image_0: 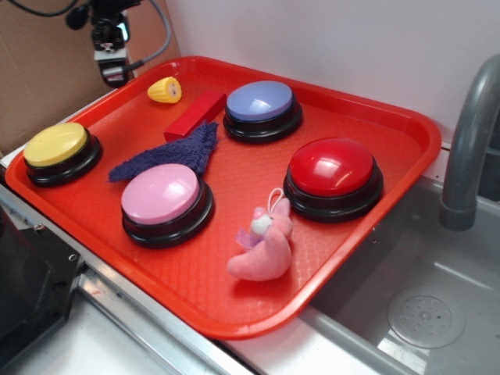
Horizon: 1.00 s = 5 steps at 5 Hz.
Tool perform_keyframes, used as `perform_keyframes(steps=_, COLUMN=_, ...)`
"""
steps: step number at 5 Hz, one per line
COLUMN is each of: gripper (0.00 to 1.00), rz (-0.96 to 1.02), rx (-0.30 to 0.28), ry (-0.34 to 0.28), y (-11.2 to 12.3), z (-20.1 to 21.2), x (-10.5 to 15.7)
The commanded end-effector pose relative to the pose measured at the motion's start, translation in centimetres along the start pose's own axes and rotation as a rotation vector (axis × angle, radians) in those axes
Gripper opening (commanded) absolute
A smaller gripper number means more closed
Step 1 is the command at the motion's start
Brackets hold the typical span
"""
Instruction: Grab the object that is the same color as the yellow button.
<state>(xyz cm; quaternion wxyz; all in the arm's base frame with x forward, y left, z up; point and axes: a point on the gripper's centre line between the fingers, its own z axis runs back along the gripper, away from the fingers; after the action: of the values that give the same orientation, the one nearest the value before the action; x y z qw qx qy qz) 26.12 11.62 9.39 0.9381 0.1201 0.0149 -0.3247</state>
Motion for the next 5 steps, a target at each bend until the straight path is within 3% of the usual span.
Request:
perform_keyframes(steps=1, gripper=1.00, rz=-0.111, rx=0.023, ry=0.015, y=3.7, z=-1.9, x=1.2)
perform_keyframes(steps=2, gripper=1.00, rz=-0.213, rx=-0.050, ry=0.034, y=3.6, z=-3.9, x=2.0)
perform_keyframes(steps=3, gripper=1.00, rz=-0.242, rx=-0.070, ry=0.038, y=3.1, z=-5.2, x=2.2)
perform_keyframes(steps=4, gripper=1.00, rz=-0.306, rx=-0.075, ry=0.045, y=1.5, z=-6.0, x=3.7)
perform_keyframes(steps=5, gripper=1.00, rz=-0.255, rx=-0.052, ry=0.067, y=2.3, z=-7.2, x=3.4)
